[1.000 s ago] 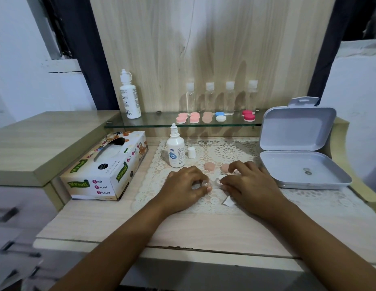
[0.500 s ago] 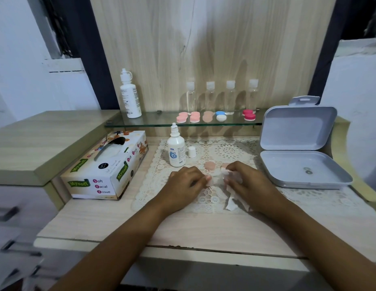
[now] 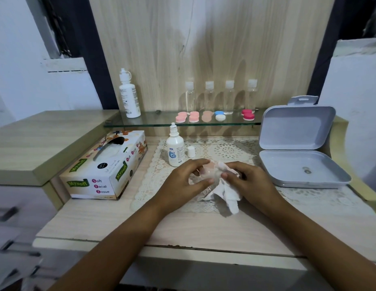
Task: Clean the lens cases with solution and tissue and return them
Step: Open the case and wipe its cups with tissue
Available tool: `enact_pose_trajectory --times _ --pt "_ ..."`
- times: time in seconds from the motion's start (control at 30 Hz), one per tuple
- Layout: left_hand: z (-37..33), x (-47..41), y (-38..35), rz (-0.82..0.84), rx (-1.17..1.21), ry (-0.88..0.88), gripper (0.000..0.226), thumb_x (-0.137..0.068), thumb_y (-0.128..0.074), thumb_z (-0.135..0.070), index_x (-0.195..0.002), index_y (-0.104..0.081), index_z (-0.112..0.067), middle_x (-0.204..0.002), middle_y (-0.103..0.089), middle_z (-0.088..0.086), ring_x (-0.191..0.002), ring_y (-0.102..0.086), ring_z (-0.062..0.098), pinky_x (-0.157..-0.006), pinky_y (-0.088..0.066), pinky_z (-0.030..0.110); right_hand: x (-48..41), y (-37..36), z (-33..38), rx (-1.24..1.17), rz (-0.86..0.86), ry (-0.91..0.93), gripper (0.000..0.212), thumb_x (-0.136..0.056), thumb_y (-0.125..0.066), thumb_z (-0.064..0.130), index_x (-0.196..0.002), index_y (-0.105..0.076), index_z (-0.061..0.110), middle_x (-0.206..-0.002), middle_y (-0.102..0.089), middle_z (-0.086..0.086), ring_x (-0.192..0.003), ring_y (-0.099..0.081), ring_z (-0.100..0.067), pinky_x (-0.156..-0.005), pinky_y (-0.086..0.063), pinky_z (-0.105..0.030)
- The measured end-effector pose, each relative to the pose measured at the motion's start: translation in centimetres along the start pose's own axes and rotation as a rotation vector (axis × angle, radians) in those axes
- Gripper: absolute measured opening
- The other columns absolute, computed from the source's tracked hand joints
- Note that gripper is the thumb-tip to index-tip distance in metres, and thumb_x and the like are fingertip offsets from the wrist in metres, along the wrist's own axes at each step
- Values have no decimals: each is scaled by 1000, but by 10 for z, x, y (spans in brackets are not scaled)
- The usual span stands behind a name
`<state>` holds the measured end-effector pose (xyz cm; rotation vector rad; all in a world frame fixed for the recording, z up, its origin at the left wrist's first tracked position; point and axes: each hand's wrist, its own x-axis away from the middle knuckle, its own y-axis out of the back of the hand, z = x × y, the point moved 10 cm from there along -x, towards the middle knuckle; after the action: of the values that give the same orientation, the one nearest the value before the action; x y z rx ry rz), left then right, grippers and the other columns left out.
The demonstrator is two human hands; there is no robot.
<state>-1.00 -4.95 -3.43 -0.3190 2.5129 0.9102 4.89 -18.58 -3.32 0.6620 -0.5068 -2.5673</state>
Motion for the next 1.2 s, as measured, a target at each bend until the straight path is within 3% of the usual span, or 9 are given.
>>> enact_pose_trajectory --times 0.2,0.37,0.47,0.6,0.7,0.77,0.87,1.03,1.2 --pt "-13 0 5 -47 -137 -137 37 -77 -75 -20 -112 -66 -15 -93 -60 -14 -90 -57 0 -80 -40 8 2 0 1 -64 0 -17 14 -88 -61 13 -97 -72 17 -65 -66 21 -61 -56 11 -58 -41 -8" --pt "-12 0 11 -97 -145 -135 35 -76 -76 -24 -109 -67 -15 -93 -58 -22 -90 -57 -5 -80 -40 7 7 -13 14 -67 162 15 29 -84 -65 20 -112 -62 27 -98 -64 12 -83 -57 9 -71 -38 -1" --pt "-11 0 12 -106 -131 -123 33 -76 -77 -22 -107 -68 -16 -94 -63 -13 -90 -58 -2 -79 -40 7 8 -18 9 233 203 81 51 -82 -69 19 -129 -50 22 -111 -50 12 -100 -47 0 -76 -27 7" --pt "-8 0 12 -94 -109 -97 31 -75 -78 -20 -104 -69 -16 -95 -66 -10 -89 -59 -1 -79 -43 12 3 -1 11 342 5 207 29 -86 -59 4 -114 -65 8 -90 -55 6 -82 -49 -7 -69 -32 0" --pt "-6 0 12 -86 -83 -61 30 -73 -79 -21 -102 -70 -17 -93 -65 -14 -89 -59 -2 -79 -43 12 7 15 25 375 -188 372 27 -79 -54 1 -101 -70 3 -91 -59 -6 -81 -47 0 -74 -33 1" --pt "-6 0 11 -81 -78 -57 30 -73 -79 -19 -102 -71 -16 -91 -64 -16 -89 -59 -2 -79 -42 9 13 10 32 423 -182 469 28 -79 -54 1 -102 -69 5 -99 -52 -7 -83 -45 1 -71 -39 -8" --pt "-5 0 12 -86 -81 -53 32 -73 -79 -20 -103 -71 -16 -93 -66 -13 -91 -60 -1 -80 -42 8 22 -2 41 563 -137 563 30 -81 -53 4 -106 -67 9 -101 -54 -11 -84 -53 -18 -65 -47 -31" --pt "-7 0 12 -92 -91 -88 32 -72 -79 -22 -103 -71 -18 -90 -65 -15 -89 -60 0 -82 -44 14 33 -19 50 715 -16 672 35 -76 -54 18 -109 -66 12 -102 -59 -13 -84 -55 -28 -65 -45 -33" --pt "-6 0 16 -121 -67 -82 32 -72 -79 -25 -103 -71 -19 -91 -67 -12 -90 -61 -1 -83 -44 12 28 -8 47 720 -103 614 37 -80 -42 13 -108 -67 13 -101 -60 -13 -84 -56 -30 -66 -47 -38"
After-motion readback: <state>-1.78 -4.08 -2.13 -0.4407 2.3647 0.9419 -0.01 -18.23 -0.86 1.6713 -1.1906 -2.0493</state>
